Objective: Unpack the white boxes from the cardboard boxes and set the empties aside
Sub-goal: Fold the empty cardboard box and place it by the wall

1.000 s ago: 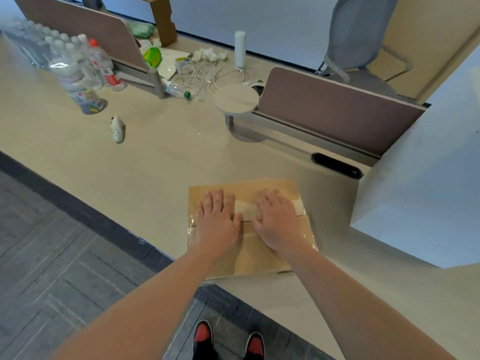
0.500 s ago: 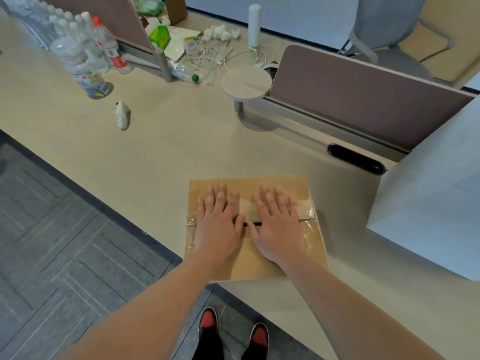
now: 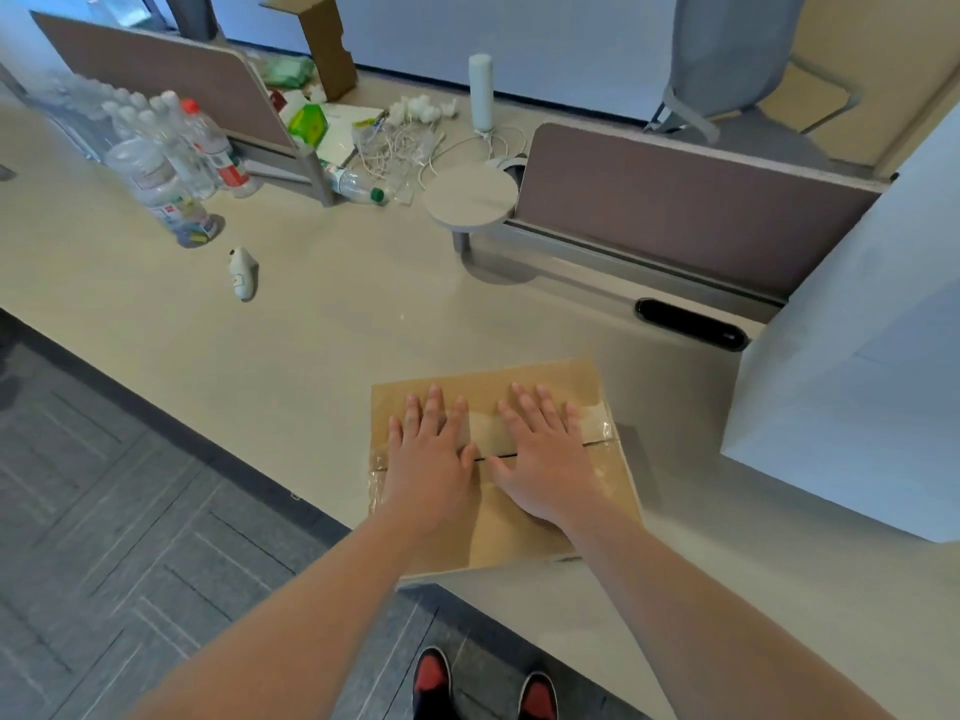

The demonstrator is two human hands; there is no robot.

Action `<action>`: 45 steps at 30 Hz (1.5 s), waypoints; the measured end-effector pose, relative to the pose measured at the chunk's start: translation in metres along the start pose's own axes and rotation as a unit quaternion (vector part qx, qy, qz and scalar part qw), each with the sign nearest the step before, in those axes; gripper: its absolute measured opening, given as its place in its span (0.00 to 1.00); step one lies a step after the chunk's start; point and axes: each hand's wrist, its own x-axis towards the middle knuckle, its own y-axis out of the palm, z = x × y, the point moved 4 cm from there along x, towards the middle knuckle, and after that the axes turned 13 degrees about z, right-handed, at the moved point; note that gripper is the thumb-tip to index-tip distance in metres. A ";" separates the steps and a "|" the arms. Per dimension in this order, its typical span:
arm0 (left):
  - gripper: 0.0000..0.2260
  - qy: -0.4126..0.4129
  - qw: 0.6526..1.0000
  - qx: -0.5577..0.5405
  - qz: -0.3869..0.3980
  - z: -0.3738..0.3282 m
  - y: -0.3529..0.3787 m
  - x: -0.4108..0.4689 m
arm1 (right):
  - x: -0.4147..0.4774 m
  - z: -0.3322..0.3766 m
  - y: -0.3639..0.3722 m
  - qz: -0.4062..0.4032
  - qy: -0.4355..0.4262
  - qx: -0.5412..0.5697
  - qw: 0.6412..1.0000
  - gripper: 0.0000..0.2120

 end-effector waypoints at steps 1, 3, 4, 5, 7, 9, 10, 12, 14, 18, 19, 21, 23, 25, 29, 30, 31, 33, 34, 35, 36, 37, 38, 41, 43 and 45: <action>0.28 -0.003 1.000 0.002 0.017 0.000 -0.006 -0.001 | -0.001 -0.001 -0.006 0.016 -0.008 0.009 1.000 0.36; 0.28 -0.002 0.999 0.009 0.048 -0.002 -0.022 -0.003 | -0.007 -0.002 -0.019 0.040 -0.022 0.019 0.999 0.35; 0.28 0.001 0.998 0.012 0.059 -0.003 -0.031 -0.006 | -0.010 -0.003 -0.024 0.039 -0.025 0.021 0.999 0.34; 0.27 0.004 0.998 0.009 0.066 -0.005 -0.040 -0.008 | -0.015 -0.006 -0.027 0.028 -0.021 0.024 0.999 0.33; 0.25 0.009 0.997 -0.012 0.074 -0.005 -0.056 -0.010 | -0.025 -0.011 -0.032 -0.021 0.012 0.047 0.999 0.31; 0.25 0.018 0.997 -0.018 0.073 -0.004 -0.070 -0.009 | -0.036 -0.016 -0.036 -0.057 0.051 0.074 0.994 0.28; 0.25 0.029 0.997 -0.012 0.067 -0.004 -0.077 -0.006 | -0.042 -0.020 -0.037 -0.067 0.072 0.085 0.992 0.27; 0.26 0.025 0.997 -0.007 0.067 0.001 -0.084 0.001 | -0.053 -0.031 -0.039 -0.088 0.129 0.105 0.982 0.26; 0.24 -0.008 0.996 -0.029 0.083 0.011 -0.088 0.012 | -0.065 -0.045 -0.039 -0.106 0.203 0.135 0.964 0.27; 0.20 -0.007 0.988 0.017 0.155 0.035 -0.088 0.040 | -0.068 -0.054 -0.030 -0.069 0.265 0.244 0.930 0.32; 0.19 0.016 0.983 0.052 0.174 0.039 -0.089 0.045 | -0.067 -0.050 -0.029 -0.058 0.272 0.272 0.921 0.33; 0.21 0.057 0.975 0.078 0.201 0.047 -0.091 0.053 | -0.068 -0.038 -0.024 -0.057 0.300 0.312 0.900 0.35; 0.21 0.073 0.974 0.027 0.212 0.056 -0.097 0.060 | -0.072 -0.025 -0.020 -0.071 0.340 0.326 0.879 0.36; 0.21 0.071 0.976 -0.052 0.199 0.065 -0.102 0.068 | -0.079 -0.010 -0.016 -0.080 0.379 0.327 0.862 0.39; 0.16 0.130 0.973 -0.123 0.143 0.070 -0.108 0.068 | -0.090 0.012 -0.001 -0.090 0.438 0.353 0.822 0.36; 0.17 0.145 0.967 -0.153 0.146 0.072 -0.108 0.064 | -0.093 0.017 0.004 -0.091 0.451 0.361 0.812 0.35; 0.20 0.159 0.958 -0.183 0.152 0.075 -0.105 0.063 | -0.095 0.024 0.009 -0.093 0.463 0.365 0.803 0.34; 0.22 0.161 0.946 -0.203 0.195 0.083 -0.098 0.061 | -0.099 0.039 0.017 -0.096 0.486 0.368 0.787 0.34; 0.22 0.161 0.944 -0.186 0.221 0.087 -0.093 0.061 | -0.100 0.046 0.021 -0.095 0.496 0.369 0.781 0.35; 0.23 0.160 0.940 -0.177 0.244 0.091 -0.086 0.065 | -0.101 0.051 0.025 -0.092 0.503 0.370 0.776 0.35; 0.25 0.149 0.936 -0.175 0.266 0.094 -0.081 0.065 | -0.101 0.057 0.028 -0.089 0.507 0.371 0.773 0.36; 0.26 0.141 0.932 -0.179 0.281 0.098 -0.077 0.066 | -0.101 0.061 0.031 -0.083 0.509 0.373 0.771 0.37; 0.27 0.134 0.929 -0.183 0.292 0.101 -0.074 0.065 | -0.101 0.065 0.033 -0.080 0.510 0.377 0.769 0.37; 0.24 0.146 0.929 -0.189 0.281 0.108 -0.068 0.065 | -0.101 0.075 0.035 -0.100 0.509 0.399 0.756 0.38; 0.22 0.163 0.932 -0.191 0.260 0.110 -0.069 0.066 | -0.101 0.082 0.034 -0.131 0.503 0.424 0.742 0.36; 0.22 0.167 0.935 -0.198 0.241 0.107 -0.075 0.068 | -0.102 0.088 0.032 -0.156 0.499 0.443 0.728 0.32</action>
